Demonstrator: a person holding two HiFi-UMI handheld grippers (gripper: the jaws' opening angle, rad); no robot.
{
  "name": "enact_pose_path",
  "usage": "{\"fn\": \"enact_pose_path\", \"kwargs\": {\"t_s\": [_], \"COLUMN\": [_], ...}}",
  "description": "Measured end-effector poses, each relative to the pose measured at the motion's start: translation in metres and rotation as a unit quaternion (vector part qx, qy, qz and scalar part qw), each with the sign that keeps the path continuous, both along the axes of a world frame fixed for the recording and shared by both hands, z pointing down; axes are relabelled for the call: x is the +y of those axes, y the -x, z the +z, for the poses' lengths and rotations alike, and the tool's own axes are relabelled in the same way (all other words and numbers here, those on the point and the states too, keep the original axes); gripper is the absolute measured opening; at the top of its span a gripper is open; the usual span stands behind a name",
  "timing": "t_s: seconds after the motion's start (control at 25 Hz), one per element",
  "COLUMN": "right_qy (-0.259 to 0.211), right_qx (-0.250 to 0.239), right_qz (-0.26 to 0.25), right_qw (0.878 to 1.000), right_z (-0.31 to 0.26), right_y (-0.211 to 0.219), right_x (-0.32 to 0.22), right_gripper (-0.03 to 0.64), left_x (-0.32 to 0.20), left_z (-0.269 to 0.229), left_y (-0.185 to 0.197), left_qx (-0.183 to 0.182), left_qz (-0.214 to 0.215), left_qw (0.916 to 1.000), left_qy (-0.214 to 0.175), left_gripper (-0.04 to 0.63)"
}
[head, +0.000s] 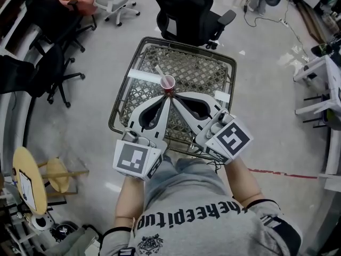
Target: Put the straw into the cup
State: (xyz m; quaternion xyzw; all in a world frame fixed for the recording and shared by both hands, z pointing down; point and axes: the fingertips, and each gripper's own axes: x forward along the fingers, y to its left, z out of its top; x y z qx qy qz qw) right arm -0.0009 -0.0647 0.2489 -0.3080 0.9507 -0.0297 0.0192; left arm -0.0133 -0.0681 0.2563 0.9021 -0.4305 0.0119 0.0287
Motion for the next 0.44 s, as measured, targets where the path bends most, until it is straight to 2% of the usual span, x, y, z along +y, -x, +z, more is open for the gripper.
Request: {"fn": "enact_pose_path", "kwargs": {"t_s": [0.44], "right_qy": [-0.005], "right_qx": [-0.003], "right_qz": [0.0], "right_qw": [1.0], "right_z": [-0.0005], "right_y": [-0.0097], "right_x": [-0.0011], "right_gripper": [0.0], "left_x": [-0.0002], "left_z": [-0.0021], "left_y": [-0.0096], "left_qx": [0.003], "left_qz": [-0.003], "left_qw": [1.0], "left_qy": [-0.006], "left_gripper": [0.018]}}
